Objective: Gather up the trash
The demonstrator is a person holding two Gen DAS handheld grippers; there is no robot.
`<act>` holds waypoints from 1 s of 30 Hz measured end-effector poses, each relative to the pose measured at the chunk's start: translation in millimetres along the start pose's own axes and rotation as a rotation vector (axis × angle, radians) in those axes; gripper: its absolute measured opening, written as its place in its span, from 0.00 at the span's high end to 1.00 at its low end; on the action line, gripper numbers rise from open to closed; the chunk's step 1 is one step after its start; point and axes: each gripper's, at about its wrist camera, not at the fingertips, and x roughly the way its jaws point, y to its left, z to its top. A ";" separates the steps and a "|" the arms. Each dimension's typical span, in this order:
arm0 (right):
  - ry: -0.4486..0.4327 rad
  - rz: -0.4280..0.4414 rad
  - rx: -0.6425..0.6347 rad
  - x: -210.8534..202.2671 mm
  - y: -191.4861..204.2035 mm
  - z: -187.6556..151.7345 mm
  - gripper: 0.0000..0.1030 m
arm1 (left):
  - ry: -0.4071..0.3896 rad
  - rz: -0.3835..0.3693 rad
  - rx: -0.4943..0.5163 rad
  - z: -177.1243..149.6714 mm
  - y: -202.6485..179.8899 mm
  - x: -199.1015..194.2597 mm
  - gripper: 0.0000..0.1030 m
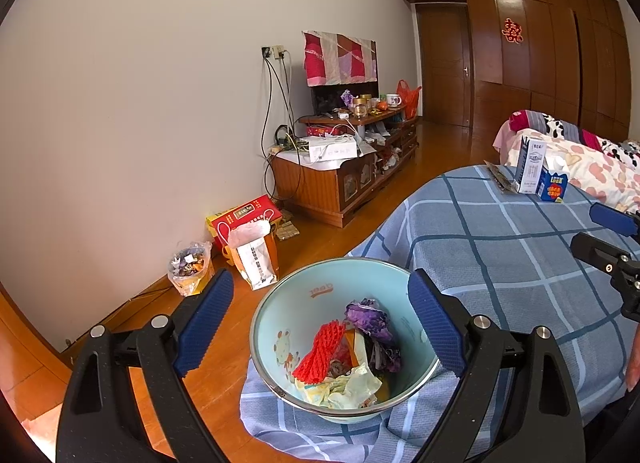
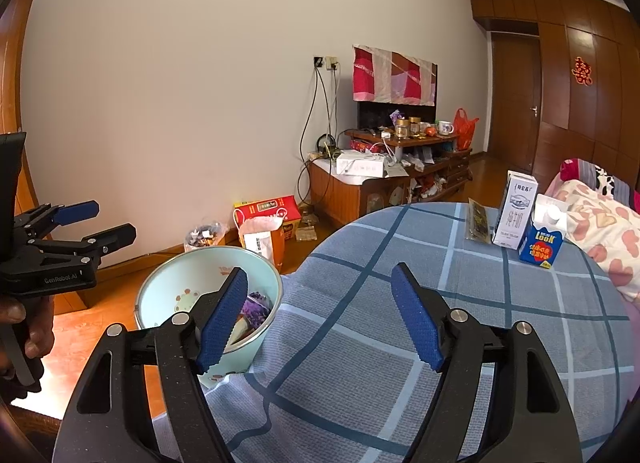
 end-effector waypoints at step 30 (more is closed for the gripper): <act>-0.031 -0.008 0.001 -8.2 -1.4 -2.2 0.26 | -0.030 0.009 0.017 -0.4 -9.1 -4.7 0.15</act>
